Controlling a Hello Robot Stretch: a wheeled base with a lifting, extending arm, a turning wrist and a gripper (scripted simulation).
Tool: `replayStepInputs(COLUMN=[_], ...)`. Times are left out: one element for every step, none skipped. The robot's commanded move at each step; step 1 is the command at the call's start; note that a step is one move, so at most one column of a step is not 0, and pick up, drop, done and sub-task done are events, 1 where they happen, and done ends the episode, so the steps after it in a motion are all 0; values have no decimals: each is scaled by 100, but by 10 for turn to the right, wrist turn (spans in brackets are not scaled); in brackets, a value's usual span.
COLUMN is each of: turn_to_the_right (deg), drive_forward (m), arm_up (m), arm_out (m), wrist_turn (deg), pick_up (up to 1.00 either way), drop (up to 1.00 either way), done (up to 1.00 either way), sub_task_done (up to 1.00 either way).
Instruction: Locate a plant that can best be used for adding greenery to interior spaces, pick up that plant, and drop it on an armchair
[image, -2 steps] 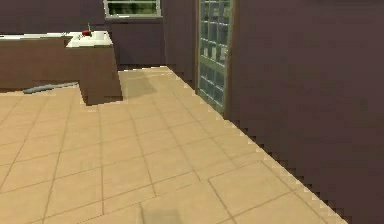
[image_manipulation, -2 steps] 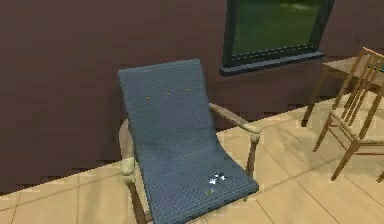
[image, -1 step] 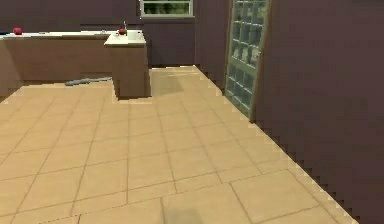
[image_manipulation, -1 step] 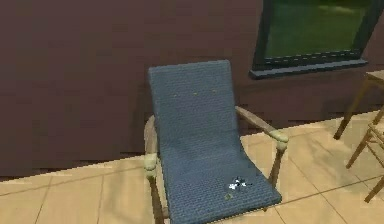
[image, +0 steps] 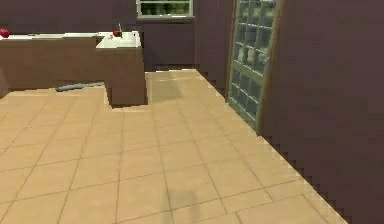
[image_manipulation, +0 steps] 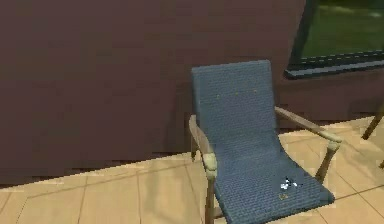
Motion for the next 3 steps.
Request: replayStepInputs(turn_to_the_right=[-180, 0, -150], drive_forward=[0, 5, 0], arm_up=[0, 0, 0], arm_out=[0, 0, 0], wrist_turn=[0, 0, 0], pick_up=[0, 0, 0], drop=[0, 0, 0], done=[0, 0, 0], sub_task_done=[0, 0, 0])
